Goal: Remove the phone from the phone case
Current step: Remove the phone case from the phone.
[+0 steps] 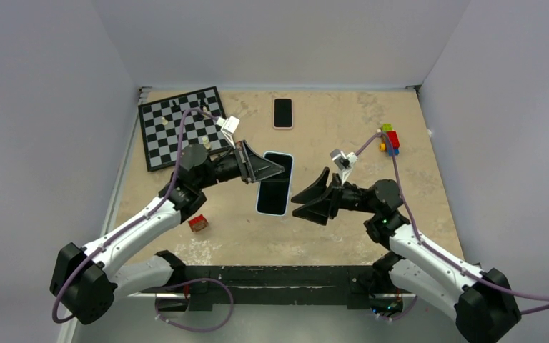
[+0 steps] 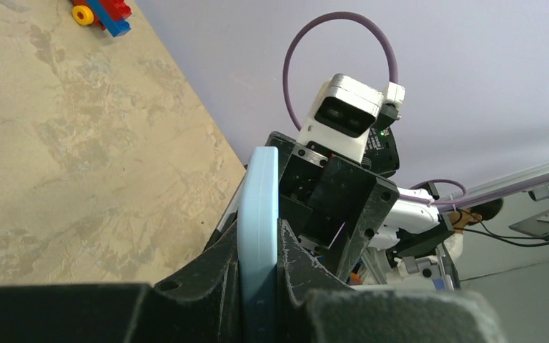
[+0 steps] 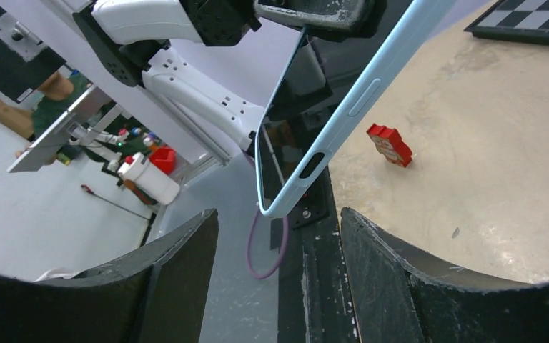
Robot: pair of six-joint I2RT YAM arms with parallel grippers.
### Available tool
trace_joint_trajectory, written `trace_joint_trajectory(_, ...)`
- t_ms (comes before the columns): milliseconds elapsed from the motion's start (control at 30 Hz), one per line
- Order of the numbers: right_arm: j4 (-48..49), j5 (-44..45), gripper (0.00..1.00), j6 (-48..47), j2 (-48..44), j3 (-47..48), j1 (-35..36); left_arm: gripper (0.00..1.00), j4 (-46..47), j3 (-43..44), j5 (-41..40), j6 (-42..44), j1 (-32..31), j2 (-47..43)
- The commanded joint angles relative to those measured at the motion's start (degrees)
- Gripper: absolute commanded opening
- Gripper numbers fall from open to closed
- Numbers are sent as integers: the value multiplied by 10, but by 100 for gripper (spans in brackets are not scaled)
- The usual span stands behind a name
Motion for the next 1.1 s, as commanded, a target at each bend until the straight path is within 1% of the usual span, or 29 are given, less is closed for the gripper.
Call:
trace_joint_trajectory(0, 106, -10, 66, 55, 43, 25, 16, 0, 99, -10, -14, -35, 1, -7)
trace_joint_trajectory(100, 108, 20, 63, 58, 82, 41, 24, 0, 129, -24, -15, -56, 2, -3)
trace_joint_trajectory(167, 135, 33, 60, 75, 103, 40, 24, 0, 136, -30, -16, -63, 1, -4)
trace_joint_trajectory(300, 212, 32, 53, 117, 144, 44, 38, 0, 117, -32, -21, -63, 1, -10)
trace_joint_trajectory(400, 227, 39, 45, 121, 171, 60, 62, 0, 83, -24, -20, -54, 1, -11)
trace_joint_trajectory(467, 238, 57, 35, 130, 190, 63, 73, 0, 67, -20, -20, -46, 0, -14)
trace_joint_trajectory(500, 253, 61, 28, 139, 201, 62, 75, 0, 60, -20, -19, -43, 0, -15)
trace_joint_trajectory(567, 294, 55, 9, 159, 219, 59, 76, 0, 39, -16, -17, -34, 0, -19)
trace_joint_trajectory(600, 308, 55, 1, 166, 224, 57, 76, 0, 16, -10, -15, -23, 0, -21)
trace_joint_trajectory(633, 311, 55, 0, 165, 227, 59, 76, 6, -25, -3, -13, -12, 0, -24)
trace_joint_trajectory(733, 286, 40, 0, 141, 232, 71, 75, 31, -88, 13, -2, 16, -1, -32)
trace_joint_trajectory(800, 276, 30, 0, 126, 229, 75, 76, 41, -109, 17, 2, 28, 0, -41)
trace_joint_trajectory(867, 251, 20, 0, 109, 221, 82, 76, 45, -118, 18, 5, 37, 0, -50)
trace_joint_trajectory(933, 218, 14, 0, 89, 213, 92, 75, 46, -122, 20, 9, 45, 1, -53)
trace_joint_trajectory(1067, 187, 11, 0, 74, 201, 101, 75, 40, -128, 33, 30, 54, 0, -40)
